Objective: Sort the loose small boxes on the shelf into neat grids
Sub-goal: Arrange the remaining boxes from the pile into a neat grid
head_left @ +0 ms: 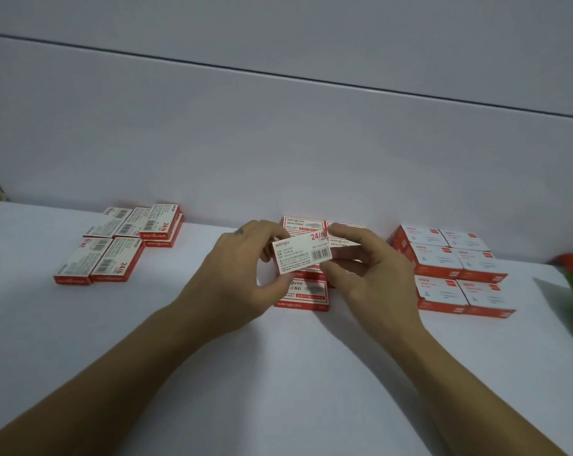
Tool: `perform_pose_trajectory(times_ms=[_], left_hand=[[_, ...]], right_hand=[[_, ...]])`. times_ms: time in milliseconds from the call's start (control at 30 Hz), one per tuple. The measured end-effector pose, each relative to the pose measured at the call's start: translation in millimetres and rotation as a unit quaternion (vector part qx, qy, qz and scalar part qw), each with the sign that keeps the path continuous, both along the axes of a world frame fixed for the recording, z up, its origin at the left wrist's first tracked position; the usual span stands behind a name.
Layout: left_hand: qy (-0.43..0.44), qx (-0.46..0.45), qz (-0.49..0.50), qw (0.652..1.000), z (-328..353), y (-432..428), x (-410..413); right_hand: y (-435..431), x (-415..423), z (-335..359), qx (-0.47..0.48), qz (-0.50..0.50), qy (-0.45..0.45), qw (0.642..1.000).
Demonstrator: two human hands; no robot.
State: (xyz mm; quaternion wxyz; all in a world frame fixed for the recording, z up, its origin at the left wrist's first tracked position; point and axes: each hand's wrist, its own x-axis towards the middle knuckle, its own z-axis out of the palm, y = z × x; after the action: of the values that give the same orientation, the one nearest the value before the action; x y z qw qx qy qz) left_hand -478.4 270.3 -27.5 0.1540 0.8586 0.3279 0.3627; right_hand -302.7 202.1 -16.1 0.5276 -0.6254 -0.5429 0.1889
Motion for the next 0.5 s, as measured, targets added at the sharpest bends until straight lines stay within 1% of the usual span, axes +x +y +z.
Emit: perform_pose_trajectory(times_ms=[67, 133, 267, 333, 367, 400, 467, 500], left_hand=[[-0.032, -0.019, 0.002, 0.999, 1, -4, 2], [-0.051, -0.014, -0.006, 0.999, 2, -7, 3], [-0.055, 0.008, -0.018, 0.998, 3, -15, 4], [-0.053, 0.034, -0.024, 0.998, 5, -17, 4], [-0.051, 0.037, -0.026, 0.998, 7, -17, 3], [-0.046, 0.033, -0.027, 0.998, 8, -17, 2], [-0.027, 0.021, -0.024, 0.999, 8, -15, 0], [-0.018, 0.011, -0.018, 1.0, 8, -14, -1]], right_hand=[[-4, -5, 4, -0.004, 0.0, 0.02, 1.0], [-8, -13, 8, -0.027, 0.021, 0.046, 0.998], [-13, -27, 11, -0.07, 0.014, 0.054, 0.996], [-13, -26, 15, -0.075, 0.032, 0.111, 0.99], [-14, -24, 17, -0.078, 0.068, 0.161, 0.982], [-14, -20, 19, -0.082, 0.12, 0.217, 0.965], [-14, -14, 20, -0.093, 0.213, 0.315, 0.92], [-14, -12, 20, -0.095, 0.242, 0.359, 0.896]])
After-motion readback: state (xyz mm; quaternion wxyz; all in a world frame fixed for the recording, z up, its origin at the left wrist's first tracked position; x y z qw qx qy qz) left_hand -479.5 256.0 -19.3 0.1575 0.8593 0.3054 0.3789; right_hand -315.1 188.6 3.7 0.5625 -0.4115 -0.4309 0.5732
